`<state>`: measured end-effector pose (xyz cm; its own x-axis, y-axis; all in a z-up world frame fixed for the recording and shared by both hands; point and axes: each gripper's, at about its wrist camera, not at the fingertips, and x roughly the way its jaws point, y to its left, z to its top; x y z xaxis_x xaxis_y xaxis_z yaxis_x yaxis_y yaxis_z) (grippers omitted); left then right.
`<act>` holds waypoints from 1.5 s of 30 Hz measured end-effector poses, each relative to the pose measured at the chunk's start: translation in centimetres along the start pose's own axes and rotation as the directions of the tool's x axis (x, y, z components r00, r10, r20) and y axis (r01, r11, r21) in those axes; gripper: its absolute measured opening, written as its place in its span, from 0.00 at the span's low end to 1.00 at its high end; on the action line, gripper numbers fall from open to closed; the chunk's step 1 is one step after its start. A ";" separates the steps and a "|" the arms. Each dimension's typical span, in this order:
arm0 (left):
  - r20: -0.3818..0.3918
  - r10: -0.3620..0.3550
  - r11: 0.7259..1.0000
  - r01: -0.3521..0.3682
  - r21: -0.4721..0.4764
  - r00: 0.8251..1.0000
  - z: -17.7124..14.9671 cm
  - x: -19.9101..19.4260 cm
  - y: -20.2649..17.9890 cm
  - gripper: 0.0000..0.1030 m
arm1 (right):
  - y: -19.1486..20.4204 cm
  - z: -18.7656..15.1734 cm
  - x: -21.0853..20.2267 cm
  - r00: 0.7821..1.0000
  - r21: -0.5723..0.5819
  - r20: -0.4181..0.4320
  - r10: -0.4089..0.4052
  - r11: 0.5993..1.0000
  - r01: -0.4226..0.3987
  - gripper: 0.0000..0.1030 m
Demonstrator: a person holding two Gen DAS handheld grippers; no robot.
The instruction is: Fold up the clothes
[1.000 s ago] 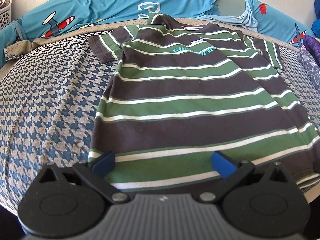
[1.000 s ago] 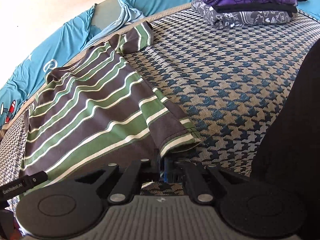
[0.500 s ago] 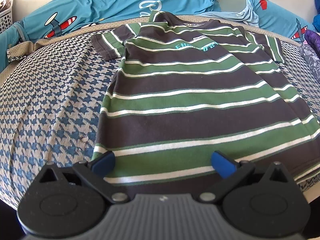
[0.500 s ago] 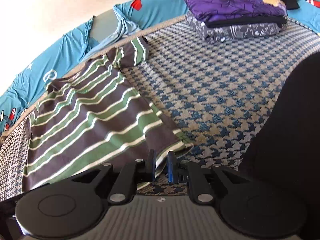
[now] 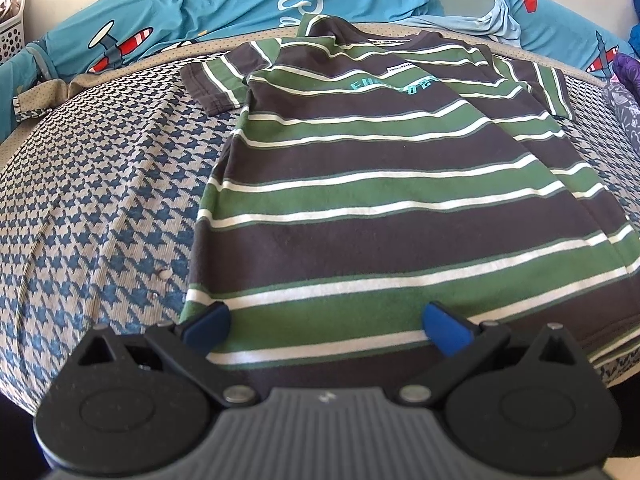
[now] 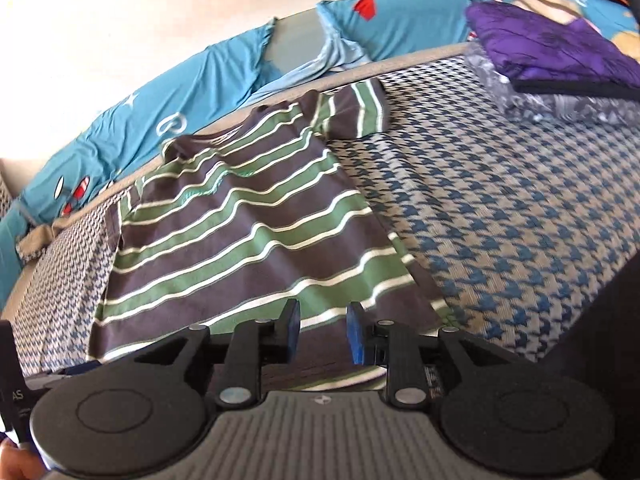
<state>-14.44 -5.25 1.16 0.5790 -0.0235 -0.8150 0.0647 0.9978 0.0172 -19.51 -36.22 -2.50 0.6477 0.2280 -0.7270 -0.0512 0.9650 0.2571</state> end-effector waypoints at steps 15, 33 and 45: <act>0.022 0.009 1.000 -0.009 -0.018 1.000 -0.2 0.0 0.0 1.00 | 1.2 -0.5 4.4 0.991 -0.047 -0.129 0.024 0.998 -0.031 0.25; 0.000 0.020 1.000 -0.020 -0.015 1.000 0.3 0.3 -0.3 1.00 | 3.0 -1.6 5.1 0.992 -0.145 -0.121 0.039 0.988 -0.057 0.66; -0.015 0.031 0.999 -0.032 -0.031 0.999 0.7 0.3 0.0 1.00 | 4.2 -1.9 5.4 0.991 -0.225 -0.133 0.005 0.974 -0.035 0.73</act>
